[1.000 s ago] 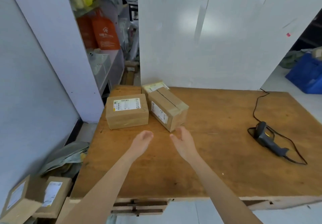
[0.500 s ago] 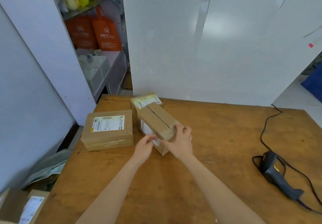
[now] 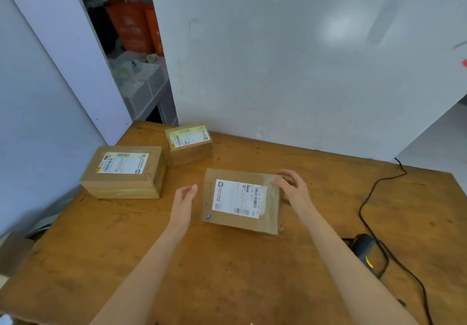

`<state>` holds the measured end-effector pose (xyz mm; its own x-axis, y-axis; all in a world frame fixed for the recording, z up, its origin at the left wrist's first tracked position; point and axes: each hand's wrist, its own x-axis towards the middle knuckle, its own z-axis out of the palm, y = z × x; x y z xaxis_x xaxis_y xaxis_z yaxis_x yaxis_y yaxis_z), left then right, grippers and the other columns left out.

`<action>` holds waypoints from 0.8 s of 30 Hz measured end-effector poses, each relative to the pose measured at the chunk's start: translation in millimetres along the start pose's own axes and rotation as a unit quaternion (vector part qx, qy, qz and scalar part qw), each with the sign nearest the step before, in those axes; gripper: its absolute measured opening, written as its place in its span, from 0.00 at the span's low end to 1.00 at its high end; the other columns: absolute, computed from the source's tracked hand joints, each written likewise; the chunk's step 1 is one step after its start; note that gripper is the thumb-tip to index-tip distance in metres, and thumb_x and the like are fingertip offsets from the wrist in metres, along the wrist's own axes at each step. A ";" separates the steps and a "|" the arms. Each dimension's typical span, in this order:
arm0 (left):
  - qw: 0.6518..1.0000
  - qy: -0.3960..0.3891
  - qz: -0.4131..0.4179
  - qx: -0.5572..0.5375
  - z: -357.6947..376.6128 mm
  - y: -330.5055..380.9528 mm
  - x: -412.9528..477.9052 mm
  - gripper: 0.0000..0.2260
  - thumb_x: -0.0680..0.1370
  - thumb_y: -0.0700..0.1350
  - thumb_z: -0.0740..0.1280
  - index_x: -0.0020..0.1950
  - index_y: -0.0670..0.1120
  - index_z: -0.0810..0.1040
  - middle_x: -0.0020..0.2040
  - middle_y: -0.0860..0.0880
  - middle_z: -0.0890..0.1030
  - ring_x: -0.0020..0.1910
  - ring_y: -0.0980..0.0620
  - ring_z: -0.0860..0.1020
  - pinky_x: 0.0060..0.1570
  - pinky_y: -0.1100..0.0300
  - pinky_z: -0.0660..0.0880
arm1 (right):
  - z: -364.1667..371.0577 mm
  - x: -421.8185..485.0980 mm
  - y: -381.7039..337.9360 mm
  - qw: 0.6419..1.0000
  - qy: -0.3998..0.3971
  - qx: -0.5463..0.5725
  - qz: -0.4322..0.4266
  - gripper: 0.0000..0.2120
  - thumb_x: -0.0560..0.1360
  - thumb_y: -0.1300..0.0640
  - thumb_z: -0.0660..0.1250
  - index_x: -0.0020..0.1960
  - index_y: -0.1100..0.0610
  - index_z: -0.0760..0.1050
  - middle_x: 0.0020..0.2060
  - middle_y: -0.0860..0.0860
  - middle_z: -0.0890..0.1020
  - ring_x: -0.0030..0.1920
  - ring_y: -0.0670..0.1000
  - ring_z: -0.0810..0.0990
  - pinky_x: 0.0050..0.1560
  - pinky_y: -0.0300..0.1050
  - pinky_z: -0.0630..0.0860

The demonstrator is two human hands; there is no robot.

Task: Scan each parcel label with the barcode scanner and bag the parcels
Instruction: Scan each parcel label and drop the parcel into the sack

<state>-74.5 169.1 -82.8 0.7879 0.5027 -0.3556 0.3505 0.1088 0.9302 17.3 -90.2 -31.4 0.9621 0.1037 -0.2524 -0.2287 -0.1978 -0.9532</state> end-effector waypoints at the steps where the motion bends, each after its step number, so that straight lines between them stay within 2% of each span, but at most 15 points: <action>1: 1.000 -0.028 -0.013 0.002 11.0 1.6 -10.0 0.19 0.77 0.60 0.63 0.62 0.50 0.71 0.60 0.52 0.76 0.63 0.50 0.73 0.67 0.48 0.68 | -14.6 0.1 -0.8 1.000 -0.025 0.005 0.010 0.14 0.71 0.50 0.73 0.55 0.47 0.78 0.53 0.51 0.82 0.53 0.52 0.81 0.53 0.53 0.79; 4: 0.987 -0.148 -0.055 -0.002 40.9 8.9 -41.2 0.33 0.68 0.70 0.65 0.65 0.51 0.73 0.63 0.51 0.77 0.64 0.51 0.73 0.70 0.45 0.64 | -53.4 -1.0 -6.6 0.995 -0.097 0.002 0.021 0.19 0.67 0.45 0.73 0.56 0.45 0.77 0.52 0.52 0.83 0.42 0.47 0.85 0.38 0.42 0.79; 6: 0.965 -0.245 -0.090 0.019 56.3 16.4 -56.9 0.41 0.59 0.73 0.70 0.67 0.53 0.72 0.63 0.50 0.77 0.63 0.52 0.74 0.70 0.47 0.64 | -74.8 -0.7 -10.1 0.990 -0.138 -0.024 0.011 0.22 0.63 0.43 0.74 0.57 0.42 0.76 0.51 0.50 0.83 0.41 0.47 0.85 0.37 0.39 0.78; 9: 0.910 -0.387 -0.131 0.066 78.5 22.4 -73.4 0.51 0.53 0.68 0.77 0.72 0.53 0.67 0.68 0.50 0.73 0.67 0.48 0.72 0.70 0.47 0.65 | -97.1 -0.5 -13.0 0.977 -0.200 -0.072 -0.011 0.24 0.62 0.41 0.74 0.57 0.40 0.75 0.51 0.49 0.83 0.40 0.49 0.85 0.38 0.40 0.78; 12: 0.874 -0.452 -0.160 0.079 101.4 16.4 -86.6 0.47 0.55 0.58 0.80 0.71 0.53 0.66 0.69 0.49 0.74 0.68 0.46 0.72 0.69 0.48 0.66 | -105.8 -2.7 -13.5 0.962 -0.256 -0.094 -0.016 0.25 0.64 0.44 0.74 0.59 0.40 0.73 0.53 0.46 0.82 0.41 0.46 0.85 0.38 0.36 0.78; 14: 0.873 -0.453 -0.161 0.081 113.9 8.8 -93.6 0.41 0.59 0.52 0.78 0.70 0.52 0.67 0.67 0.48 0.76 0.66 0.46 0.74 0.67 0.48 0.68 | -108.2 -5.7 -12.2 0.952 -0.284 -0.114 -0.016 0.27 0.64 0.45 0.75 0.61 0.40 0.72 0.54 0.45 0.81 0.43 0.45 0.85 0.41 0.38 0.77; 18: 0.898 -0.401 -0.170 0.066 126.5 -9.3 -101.0 0.41 0.57 0.49 0.78 0.69 0.47 0.69 0.64 0.45 0.77 0.63 0.45 0.76 0.64 0.49 0.71 | -121.5 -12.9 -6.4 0.948 -0.277 -0.149 -0.034 0.27 0.68 0.41 0.74 0.64 0.42 0.71 0.57 0.43 0.80 0.53 0.43 0.82 0.50 0.40 0.75; 21: 0.922 -0.343 -0.175 0.036 127.6 -21.8 -103.0 0.44 0.54 0.51 0.80 0.68 0.47 0.69 0.62 0.45 0.79 0.61 0.46 0.76 0.59 0.49 0.73 | -143.7 -16.7 1.9 0.958 -0.211 -0.186 -0.061 0.25 0.73 0.37 0.66 0.66 0.45 0.70 0.58 0.42 0.76 0.58 0.40 0.75 0.49 0.35 0.70; 24: 0.946 -0.269 -0.176 -0.030 129.1 -28.6 -102.4 0.45 0.55 0.51 0.79 0.69 0.46 0.68 0.61 0.45 0.79 0.60 0.46 0.76 0.52 0.51 0.74 | -173.4 -21.0 28.4 0.973 -0.095 -0.195 -0.080 0.19 0.78 0.42 0.62 0.66 0.47 0.70 0.60 0.43 0.74 0.60 0.43 0.72 0.55 0.38 0.69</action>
<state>-99.9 3.9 -84.6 0.7765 -0.0821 -0.6247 0.6234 0.2446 0.7427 16.4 -267.0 -24.2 0.9277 0.3337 -0.1674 0.0307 -0.5152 -0.8566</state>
